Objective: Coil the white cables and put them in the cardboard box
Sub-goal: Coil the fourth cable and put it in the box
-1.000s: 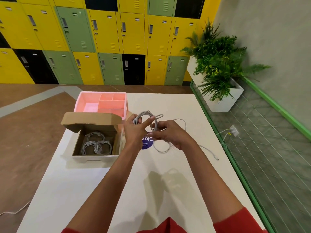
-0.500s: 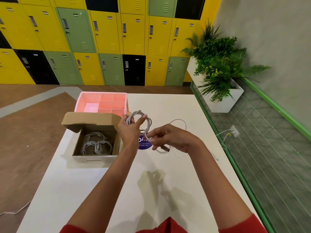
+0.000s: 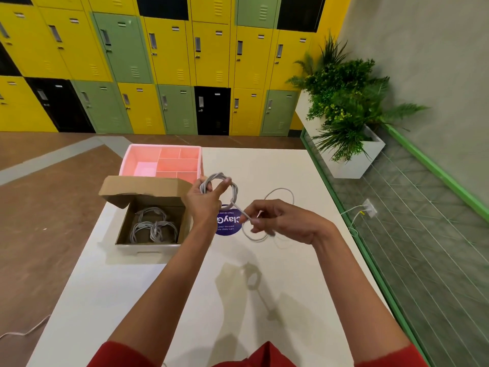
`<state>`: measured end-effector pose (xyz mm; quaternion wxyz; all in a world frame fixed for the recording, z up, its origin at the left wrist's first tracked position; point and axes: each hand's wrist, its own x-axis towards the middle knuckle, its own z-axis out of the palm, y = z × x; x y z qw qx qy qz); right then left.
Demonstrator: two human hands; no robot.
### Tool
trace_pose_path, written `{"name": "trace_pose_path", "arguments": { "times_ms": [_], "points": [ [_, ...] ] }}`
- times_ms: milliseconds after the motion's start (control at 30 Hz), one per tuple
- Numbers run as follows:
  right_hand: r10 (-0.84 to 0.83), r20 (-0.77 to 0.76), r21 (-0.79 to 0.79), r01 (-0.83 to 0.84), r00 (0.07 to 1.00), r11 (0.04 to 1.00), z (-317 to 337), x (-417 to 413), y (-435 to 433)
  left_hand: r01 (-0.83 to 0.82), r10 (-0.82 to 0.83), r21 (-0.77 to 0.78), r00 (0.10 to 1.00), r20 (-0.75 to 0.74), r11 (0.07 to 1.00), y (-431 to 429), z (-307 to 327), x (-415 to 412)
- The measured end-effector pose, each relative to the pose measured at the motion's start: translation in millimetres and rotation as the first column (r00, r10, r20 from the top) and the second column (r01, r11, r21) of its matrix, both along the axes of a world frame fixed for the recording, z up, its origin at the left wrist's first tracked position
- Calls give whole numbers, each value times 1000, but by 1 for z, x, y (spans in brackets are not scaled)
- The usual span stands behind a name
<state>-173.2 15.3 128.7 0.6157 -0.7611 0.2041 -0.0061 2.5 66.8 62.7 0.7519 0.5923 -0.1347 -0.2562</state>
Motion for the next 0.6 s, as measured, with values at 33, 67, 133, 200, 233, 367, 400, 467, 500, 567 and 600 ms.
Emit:
{"name": "trace_pose_path", "arguments": {
  "times_ms": [33,67,133,200,233,367,400,467,500,567,600],
  "points": [
    [-14,2,91,14,1000,996,-4,0,1,-7,7,-7,1000,-3,1000,-1,0,1],
    [-28,1,157,28,1000,987,-7,-1,2,-13,13,-5,1000,-2,1000,-2,0,2],
    [-71,-14,195,72,997,978,-14,-2,2,-20,20,5,1000,-8,1000,-2,1,4],
    [-138,-30,193,141,990,971,-16,0,3,-23,24,8,999,-28,1000,-1,1,7],
    [-175,-36,176,179,984,968,-16,1,4,-25,25,10,999,-44,1000,-1,1,7],
    [-198,-28,41,199,980,979,-21,6,7,-24,23,-13,997,-67,1000,-2,1,8],
    [-181,-31,36,182,983,983,-21,6,8,-25,23,-22,998,-61,999,-2,2,8],
    [-158,-50,42,160,986,986,-22,7,7,-21,19,-36,998,-54,999,-2,3,9],
    [-150,-63,48,153,987,987,-23,8,6,-17,15,-37,999,-53,999,-2,3,9],
    [-133,-82,77,140,988,987,-23,9,5,-5,4,-26,999,-49,1000,-3,4,8],
    [-129,-85,99,138,988,986,-25,9,5,7,-9,-25,999,-51,1000,-3,4,6]
  ]
}}
